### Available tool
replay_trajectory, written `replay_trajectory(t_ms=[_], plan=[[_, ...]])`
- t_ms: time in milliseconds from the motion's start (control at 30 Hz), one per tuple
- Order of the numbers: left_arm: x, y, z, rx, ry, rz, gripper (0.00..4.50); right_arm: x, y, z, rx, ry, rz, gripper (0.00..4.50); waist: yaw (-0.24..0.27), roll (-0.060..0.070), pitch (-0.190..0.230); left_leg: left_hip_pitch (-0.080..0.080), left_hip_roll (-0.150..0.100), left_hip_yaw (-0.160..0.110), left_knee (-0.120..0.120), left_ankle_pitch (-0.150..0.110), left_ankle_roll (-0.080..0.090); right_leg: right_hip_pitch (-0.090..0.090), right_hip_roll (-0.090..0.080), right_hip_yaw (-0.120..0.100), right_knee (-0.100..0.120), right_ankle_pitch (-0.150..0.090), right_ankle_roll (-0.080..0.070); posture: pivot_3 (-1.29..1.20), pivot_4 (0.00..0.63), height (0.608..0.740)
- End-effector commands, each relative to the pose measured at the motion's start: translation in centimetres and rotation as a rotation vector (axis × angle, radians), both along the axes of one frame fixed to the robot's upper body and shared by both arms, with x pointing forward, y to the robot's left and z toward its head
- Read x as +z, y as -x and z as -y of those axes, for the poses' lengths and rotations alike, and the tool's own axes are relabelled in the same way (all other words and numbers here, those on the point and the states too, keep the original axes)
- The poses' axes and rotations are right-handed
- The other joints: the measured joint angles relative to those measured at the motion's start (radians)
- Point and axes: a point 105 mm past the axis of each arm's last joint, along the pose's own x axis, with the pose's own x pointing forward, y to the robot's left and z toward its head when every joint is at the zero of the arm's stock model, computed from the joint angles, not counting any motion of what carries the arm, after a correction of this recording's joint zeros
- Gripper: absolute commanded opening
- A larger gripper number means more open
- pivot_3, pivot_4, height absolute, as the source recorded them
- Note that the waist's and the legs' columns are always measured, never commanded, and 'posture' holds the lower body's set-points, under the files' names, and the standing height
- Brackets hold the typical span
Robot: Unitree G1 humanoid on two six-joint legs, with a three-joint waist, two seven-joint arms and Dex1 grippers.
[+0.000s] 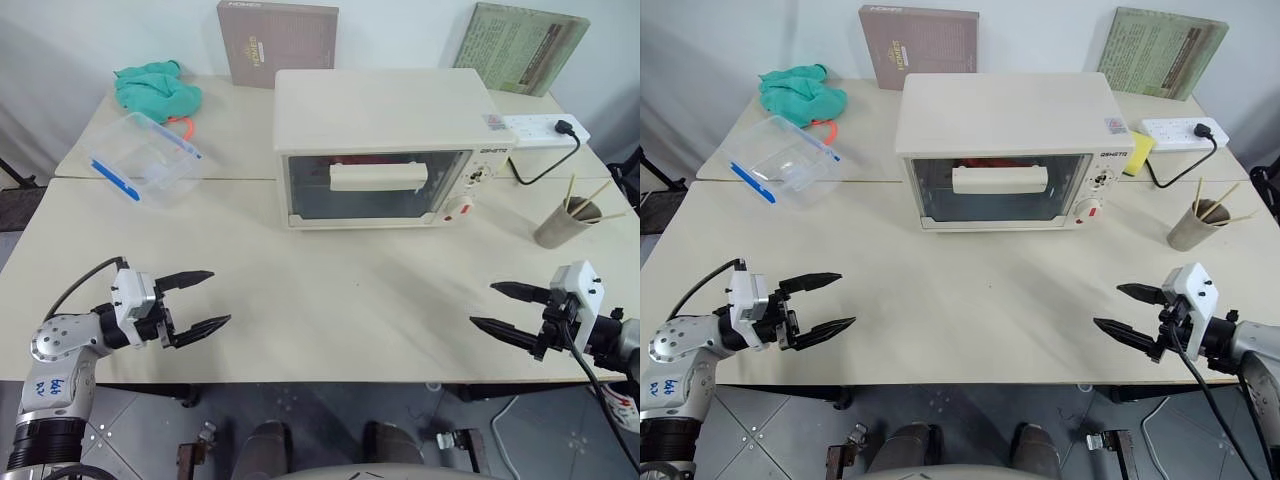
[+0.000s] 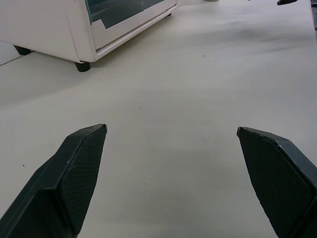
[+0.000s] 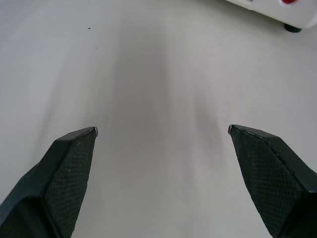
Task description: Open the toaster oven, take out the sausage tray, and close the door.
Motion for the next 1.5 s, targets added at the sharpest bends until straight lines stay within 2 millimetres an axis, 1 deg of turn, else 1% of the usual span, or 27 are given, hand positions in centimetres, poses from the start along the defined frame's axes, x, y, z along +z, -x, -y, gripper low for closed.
replay_trajectory(t_ms=[33,133,233,333,400,467,533,633,800,967,1133,1233,1400,1500], plan=[[1.0,0.1,-0.2,-0.009,0.02,0.028,4.5,0.9,-0.1,0.1,0.014,0.023,0.036,4.44,0.0,0.0,0.0,0.0,0.0,0.0,0.0,0.0,0.0,0.0,0.0,0.0,0.0,0.0,0.0,0.0,0.15,0.74],[1.0,-0.4,-0.3,0.068,0.029,0.006,4.5,1.0,-0.2,0.2,0.001,0.027,0.042,4.44,-0.001,0.0,0.0,0.0,0.0,0.0,0.0,0.0,0.0,0.0,0.0,0.0,0.0,0.0,0.0,0.0,0.15,0.74],[2.2,-0.8,-0.1,0.104,0.07,0.009,4.5,1.5,-0.2,-0.1,-0.001,0.032,0.055,4.44,0.0,0.0,0.0,0.0,0.0,0.0,0.001,0.0,0.0,0.0,0.0,0.0,0.001,0.0,0.0,0.0,0.15,0.74],[2.7,-1.3,0.4,0.129,0.066,0.0,4.5,2.2,0.0,-1.0,0.026,0.046,0.072,4.44,0.0,0.0,0.0,0.0,0.0,0.0,0.001,0.0,0.0,0.0,0.0,0.001,0.002,0.0,0.0,0.0,0.15,0.74],[3.2,-1.4,1.1,0.116,0.079,-0.018,4.5,3.1,0.0,-2.3,0.052,0.049,0.098,4.44,0.0,0.0,0.0,0.0,0.0,0.0,0.001,0.0,0.0,0.0,0.0,0.001,0.002,0.0,0.0,0.0,0.15,0.74],[3.8,-1.6,1.9,0.08,0.12,-0.052,4.5,4.3,-0.6,-3.6,0.043,0.062,0.169,4.44,-0.001,0.0,0.0,0.0,0.0,0.0,0.002,0.0,0.0,0.0,0.0,0.001,0.003,0.0,0.0,0.0,0.15,0.74],[4.0,-2.0,2.4,0.078,0.144,-0.084,4.5,4.8,-1.3,-4.3,0.012,0.044,0.205,4.44,-0.001,-0.001,0.0,0.0,0.0,0.0,0.003,0.0,0.0,0.0,0.0,0.002,0.004,0.0,0.0,0.0,0.15,0.74],[5.2,-2.3,3.7,0.021,0.204,-0.017,4.5,4.7,-1.7,-5.9,0.06,0.025,0.219,4.44,0.002,-0.002,-0.001,0.0,0.0,0.0,0.003,0.0,0.0,0.0,0.0,0.002,0.004,0.0,0.0,0.0,0.15,0.74],[6.1,-3.5,5.0,-0.014,0.21,0.029,4.5,5.5,-3.3,-7.6,0.133,-0.018,0.234,4.44,-0.001,-0.002,-0.001,0.0,0.0,0.0,0.004,0.0,0.0,0.0,0.0,0.002,0.005,0.0,0.0,0.0,0.15,0.74],[7.6,-3.6,6.3,-0.098,0.231,0.081,4.5,7.7,-5.8,-9.4,0.217,-0.051,0.283,4.44,-0.006,-0.002,-0.001,0.0,0.0,0.0,0.005,0.0,0.0,0.0,0.0,0.002,0.005,0.0,0.0,0.0,0.15,0.74],[7.6,-3.5,6.4,-0.123,0.218,0.089,4.5,10.0,-7.7,-10.4,0.266,-0.044,0.317,4.44,-0.007,-0.002,-0.001,0.0,0.0,0.0,0.004,0.0,0.0,-0.001,0.0,0.002,0.005,0.0,0.0,0.0,0.15,0.74],[7.6,-3.6,6.3,-0.121,0.212,0.094,4.5,10.7,-8.5,-10.7,0.262,-0.032,0.335,4.44,-0.007,-0.002,-0.001,0.0,0.0,0.0,0.005,0.0,0.0,-0.001,0.0,0.002,0.006,0.0,0.0,0.0,0.15,0.74],[7.5,-3.9,5.9,-0.098,0.207,0.102,4.5,11.8,-8.7,-12.0,0.261,-0.072,0.37,4.44,-0.005,-0.002,-0.001,-0.001,0.0,0.0,0.006,0.0,0.0,-0.001,0.0,0.002,0.006,0.0,0.0,0.0,0.15,0.74],[7.4,-3.9,5.9,-0.09,0.205,0.101,4.5,11.9,-8.5,-12.4,0.254,-0.108,0.37,4.44,-0.005,-0.002,-0.001,-0.001,0.0,0.0,0.006,0.0,0.0,-0.001,0.0,0.002,0.006,0.0,0.0,0.0,0.15,0.74]])
